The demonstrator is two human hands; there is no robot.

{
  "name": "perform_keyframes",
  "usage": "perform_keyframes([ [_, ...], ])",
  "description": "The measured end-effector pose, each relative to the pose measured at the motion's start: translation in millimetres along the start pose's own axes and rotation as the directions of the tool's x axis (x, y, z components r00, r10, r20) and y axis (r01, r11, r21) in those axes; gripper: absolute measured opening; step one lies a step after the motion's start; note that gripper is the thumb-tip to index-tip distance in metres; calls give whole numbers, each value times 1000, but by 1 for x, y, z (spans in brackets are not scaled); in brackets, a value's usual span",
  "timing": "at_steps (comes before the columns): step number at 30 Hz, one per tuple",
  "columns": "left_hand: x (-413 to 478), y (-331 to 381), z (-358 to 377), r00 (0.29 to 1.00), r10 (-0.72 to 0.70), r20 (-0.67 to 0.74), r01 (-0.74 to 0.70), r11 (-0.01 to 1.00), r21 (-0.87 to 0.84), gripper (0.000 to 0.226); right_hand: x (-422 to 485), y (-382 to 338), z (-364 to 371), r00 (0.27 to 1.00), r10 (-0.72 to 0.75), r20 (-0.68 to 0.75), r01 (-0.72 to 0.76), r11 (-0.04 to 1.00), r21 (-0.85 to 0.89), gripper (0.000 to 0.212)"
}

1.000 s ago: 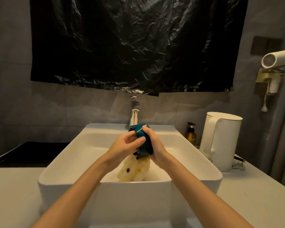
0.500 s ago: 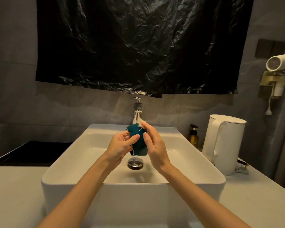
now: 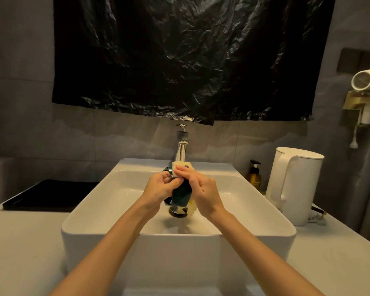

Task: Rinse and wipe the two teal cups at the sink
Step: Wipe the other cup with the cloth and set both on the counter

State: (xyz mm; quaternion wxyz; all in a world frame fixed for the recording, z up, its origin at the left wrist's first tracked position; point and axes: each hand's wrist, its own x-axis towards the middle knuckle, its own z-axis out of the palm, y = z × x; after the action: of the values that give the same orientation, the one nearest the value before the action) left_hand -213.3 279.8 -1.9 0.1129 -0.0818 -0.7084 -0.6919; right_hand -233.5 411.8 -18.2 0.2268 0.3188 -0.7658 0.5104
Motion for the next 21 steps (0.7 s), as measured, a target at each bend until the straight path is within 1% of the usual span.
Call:
perform_keyframes([
  [2, 1, 2, -1, 1000, -19, -3, 19, 997, -81, 20, -3, -1, -3, 999, -47, -19, 46, 998, -47, 44],
  [6, 0, 4, -1, 999, -49, 21, 53, 975, -218, 30, -3, 1, -1, 992, -87, -90, 79, 992, -94, 37],
  [9, 1, 5, -4, 998, -47, 40, 55, 964, -261, 33, -2, 3, -1, 990, -105, -92, 96, 990, -104, 36],
  [11, 0, 4, -5, 997, -25, 71, 40, 974, -224, 31, -2, 2, -1, 994, -92, -59, 87, 993, -73, 38],
  [14, -3, 1, -3, 991, 22, 134, -13, 998, -67, 25, 0, 4, -1, 993, -112, -27, 110, 992, -67, 44],
  [16, -4, -1, -1, 990, 25, 139, -30, 999, 31, 23, 3, 6, -2, 998, -64, -10, 63, 996, -61, 44],
  [18, -4, -2, -1, 991, 16, 135, -27, 997, 76, 24, 5, 8, -1, 1000, -23, -6, 23, 999, -34, 45],
  [20, -5, -1, -1, 988, 0, 152, -15, 996, 91, 28, 7, 11, 1, 1000, -8, -20, 7, 998, -56, 46],
  [21, -6, -1, 0, 986, -9, 164, -7, 995, 99, 31, 10, 13, 1, 999, 29, -32, -31, 998, -52, 45],
])
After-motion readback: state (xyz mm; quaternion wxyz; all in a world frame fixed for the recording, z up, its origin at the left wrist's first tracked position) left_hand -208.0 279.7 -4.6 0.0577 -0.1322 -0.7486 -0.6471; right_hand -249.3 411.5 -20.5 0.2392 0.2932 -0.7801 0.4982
